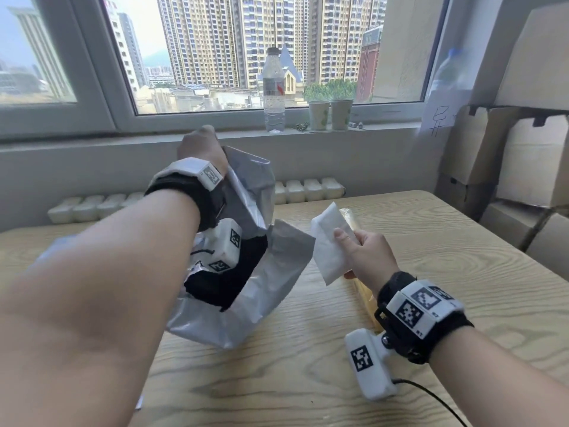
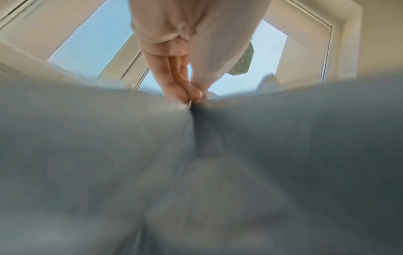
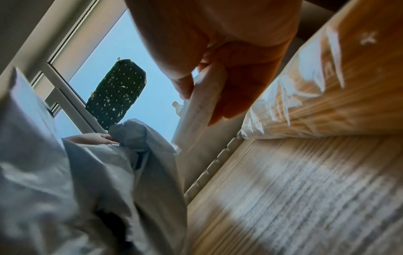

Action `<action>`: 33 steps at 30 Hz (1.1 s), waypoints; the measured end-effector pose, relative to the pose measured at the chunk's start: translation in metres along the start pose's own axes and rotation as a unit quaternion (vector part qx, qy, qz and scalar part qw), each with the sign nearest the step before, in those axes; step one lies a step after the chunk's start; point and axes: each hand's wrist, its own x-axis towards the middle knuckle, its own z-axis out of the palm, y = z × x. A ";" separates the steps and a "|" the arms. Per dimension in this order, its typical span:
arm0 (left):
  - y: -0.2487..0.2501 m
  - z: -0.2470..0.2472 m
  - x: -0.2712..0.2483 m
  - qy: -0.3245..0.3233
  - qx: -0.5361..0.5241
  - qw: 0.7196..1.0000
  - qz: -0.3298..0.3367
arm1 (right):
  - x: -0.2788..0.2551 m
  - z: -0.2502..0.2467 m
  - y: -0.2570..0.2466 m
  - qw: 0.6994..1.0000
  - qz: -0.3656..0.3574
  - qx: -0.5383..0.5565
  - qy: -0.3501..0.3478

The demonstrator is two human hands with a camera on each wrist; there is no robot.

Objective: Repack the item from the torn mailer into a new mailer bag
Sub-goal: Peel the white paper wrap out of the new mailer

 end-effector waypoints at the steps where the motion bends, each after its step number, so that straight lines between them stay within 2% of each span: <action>1: 0.000 -0.006 0.002 -0.018 0.005 1.000 0.005 | 0.001 0.000 0.000 1.000 0.001 0.001 0.005; 6: 0.008 0.005 -0.022 -0.096 0.004 0.995 0.007 | 0.002 0.002 -0.001 0.999 0.025 0.015 0.018; 8: 0.008 0.020 -0.037 -0.159 -0.055 0.986 -0.006 | 0.002 0.004 0.000 0.999 0.035 0.021 0.017; 11: 0.017 0.031 -0.062 -0.238 -0.147 0.959 0.041 | 0.001 0.004 0.001 0.999 0.040 0.027 0.013; 13: 0.026 0.037 -0.074 -0.242 -0.159 0.954 0.077 | -0.001 0.004 0.002 0.999 0.039 0.033 0.008; 17: 0.047 0.028 -0.103 -0.145 -0.248 0.948 0.134 | -0.001 0.001 0.010 0.998 0.034 0.027 0.037; 18: 0.051 0.024 -0.111 -0.169 -0.276 0.933 0.155 | -0.002 -0.001 0.012 0.998 0.031 0.021 0.052; 20: 0.058 0.020 -0.130 -0.319 -0.275 0.884 0.203 | -0.004 -0.005 0.012 0.997 0.015 -0.003 0.079; 22: 0.058 0.026 -0.146 -0.461 -0.148 0.847 0.221 | -0.009 -0.012 0.006 0.993 -0.006 -0.040 0.107; 23: 0.054 0.032 -0.151 -0.487 -0.069 0.839 0.232 | -0.010 -0.016 0.003 0.990 -0.022 -0.056 0.126; 25: 0.044 0.045 -0.160 -0.480 0.050 0.835 0.263 | -0.012 -0.023 -0.001 0.984 -0.050 -0.060 0.160; 27: 0.032 0.052 -0.165 -0.442 0.111 0.846 0.278 | -0.010 -0.027 -0.002 0.986 -0.047 -0.032 0.155; 30: 0.014 0.061 -0.159 -0.360 0.162 0.880 0.264 | -0.016 -0.022 -0.006 0.995 0.029 0.085 0.053; 33: 0.006 0.060 -0.149 -0.313 0.109 0.919 0.215 | -0.028 -0.009 -0.003 0.993 0.073 0.088 -0.036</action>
